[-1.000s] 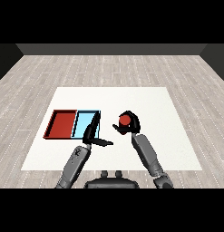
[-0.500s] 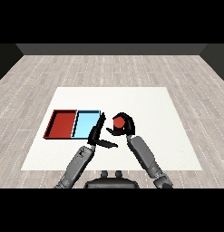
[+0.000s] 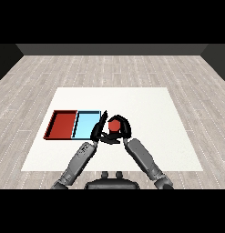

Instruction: Pick the red can and put it in the red box

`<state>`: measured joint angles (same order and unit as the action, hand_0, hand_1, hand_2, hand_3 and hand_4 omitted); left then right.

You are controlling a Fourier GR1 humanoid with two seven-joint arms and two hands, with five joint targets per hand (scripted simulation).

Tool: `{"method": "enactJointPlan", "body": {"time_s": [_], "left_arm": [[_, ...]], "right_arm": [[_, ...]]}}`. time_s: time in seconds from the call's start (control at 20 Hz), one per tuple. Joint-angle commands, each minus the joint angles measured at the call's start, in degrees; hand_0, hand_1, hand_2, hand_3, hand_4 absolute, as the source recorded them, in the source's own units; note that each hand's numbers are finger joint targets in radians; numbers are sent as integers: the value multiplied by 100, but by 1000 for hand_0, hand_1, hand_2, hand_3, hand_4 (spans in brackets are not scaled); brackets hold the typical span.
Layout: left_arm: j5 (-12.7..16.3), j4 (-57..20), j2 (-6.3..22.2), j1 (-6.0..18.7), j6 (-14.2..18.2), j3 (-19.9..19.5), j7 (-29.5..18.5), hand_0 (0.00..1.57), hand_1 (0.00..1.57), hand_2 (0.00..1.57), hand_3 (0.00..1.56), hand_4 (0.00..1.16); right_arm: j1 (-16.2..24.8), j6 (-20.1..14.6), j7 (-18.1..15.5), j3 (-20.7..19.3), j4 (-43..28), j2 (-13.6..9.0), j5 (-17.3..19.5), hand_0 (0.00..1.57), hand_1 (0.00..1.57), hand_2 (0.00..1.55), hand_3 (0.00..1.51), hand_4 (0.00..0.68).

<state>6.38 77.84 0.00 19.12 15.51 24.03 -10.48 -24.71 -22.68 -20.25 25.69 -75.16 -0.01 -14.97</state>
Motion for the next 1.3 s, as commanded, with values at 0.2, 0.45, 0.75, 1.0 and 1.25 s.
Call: {"method": "enactJointPlan", "body": {"time_s": [0.2,0.45,0.75,1.0,1.25], "left_arm": [[115,-243,0,629,175,-2,267,0,0,0,0,0],[392,-641,1,769,563,599,24,0,0,0,0,0],[-100,-239,4,301,1395,907,147,0,0,0,0,429],[414,-938,4,506,972,585,-384,1552,1552,1479,1384,868],[246,-746,6,950,1568,894,438,1571,1571,1536,1446,996]], "right_arm": [[-41,-59,545,-30,-667,0,117,1443,1443,1426,1383,609],[-255,-332,-222,564,84,0,-377,1459,1459,1445,1395,588],[-82,-164,22,359,-318,-2,-236,1486,1486,1461,1406,504],[-256,-233,-314,593,-113,-3,-555,1503,1503,1452,1400,523],[-147,107,15,227,-502,-163,-323,1467,1467,1439,1392,561]]}}
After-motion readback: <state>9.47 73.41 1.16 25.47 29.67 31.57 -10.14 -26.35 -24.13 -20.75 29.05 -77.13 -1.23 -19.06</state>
